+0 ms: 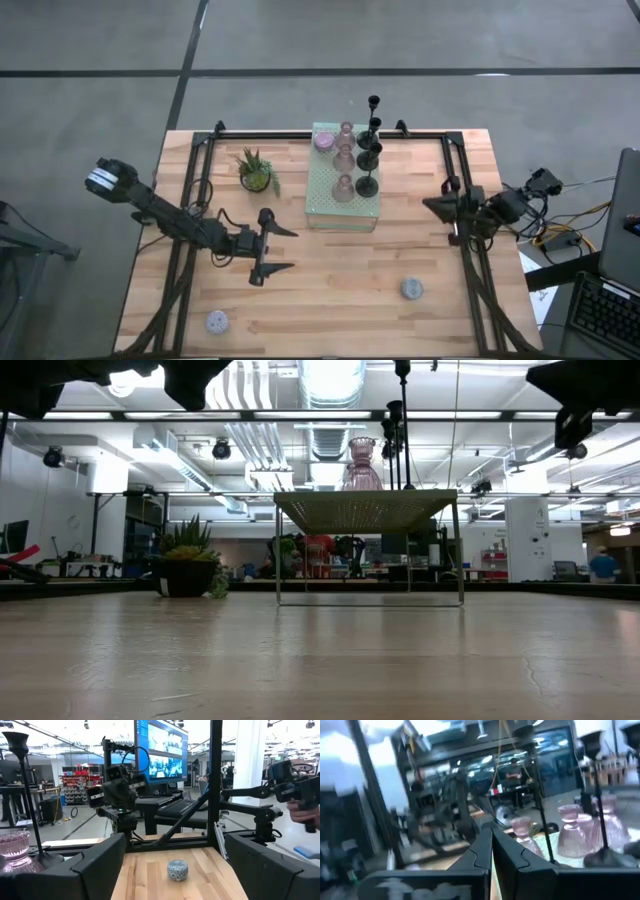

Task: Pick & Place candle stick holders
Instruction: Put the blue scented candle on the shelf

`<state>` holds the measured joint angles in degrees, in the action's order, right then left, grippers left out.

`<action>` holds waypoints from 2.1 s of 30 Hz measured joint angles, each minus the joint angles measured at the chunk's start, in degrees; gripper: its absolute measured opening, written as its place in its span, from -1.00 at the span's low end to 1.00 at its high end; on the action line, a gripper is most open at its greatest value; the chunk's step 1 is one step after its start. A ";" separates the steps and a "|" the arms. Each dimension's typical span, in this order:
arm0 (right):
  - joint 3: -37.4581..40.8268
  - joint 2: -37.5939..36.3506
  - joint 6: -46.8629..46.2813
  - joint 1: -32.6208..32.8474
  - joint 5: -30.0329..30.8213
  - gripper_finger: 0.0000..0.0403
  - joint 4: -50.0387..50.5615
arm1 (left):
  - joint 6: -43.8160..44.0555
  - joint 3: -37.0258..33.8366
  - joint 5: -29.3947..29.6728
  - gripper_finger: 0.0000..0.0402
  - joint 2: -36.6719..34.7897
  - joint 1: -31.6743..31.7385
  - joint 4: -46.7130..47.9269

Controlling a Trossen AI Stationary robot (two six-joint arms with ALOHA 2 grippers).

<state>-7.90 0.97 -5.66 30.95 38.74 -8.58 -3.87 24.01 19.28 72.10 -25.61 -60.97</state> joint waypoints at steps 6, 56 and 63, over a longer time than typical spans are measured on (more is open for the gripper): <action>-0.13 1.23 -8.02 0.01 -14.07 -0.96 0.95 | 0.48 0.00 0.22 0.71 0.00 0.00 0.59; -45.11 80.99 -63.97 27.35 -37.25 0.35 62.77 | 3.07 -0.02 0.23 0.71 0.02 0.00 2.58; -44.94 83.20 -63.33 27.96 -33.43 0.37 62.48 | 2.71 -0.02 0.25 0.71 0.02 0.12 2.58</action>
<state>-52.84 84.17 -68.99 58.90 5.30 53.90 -1.16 23.99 19.53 72.12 -25.48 -58.39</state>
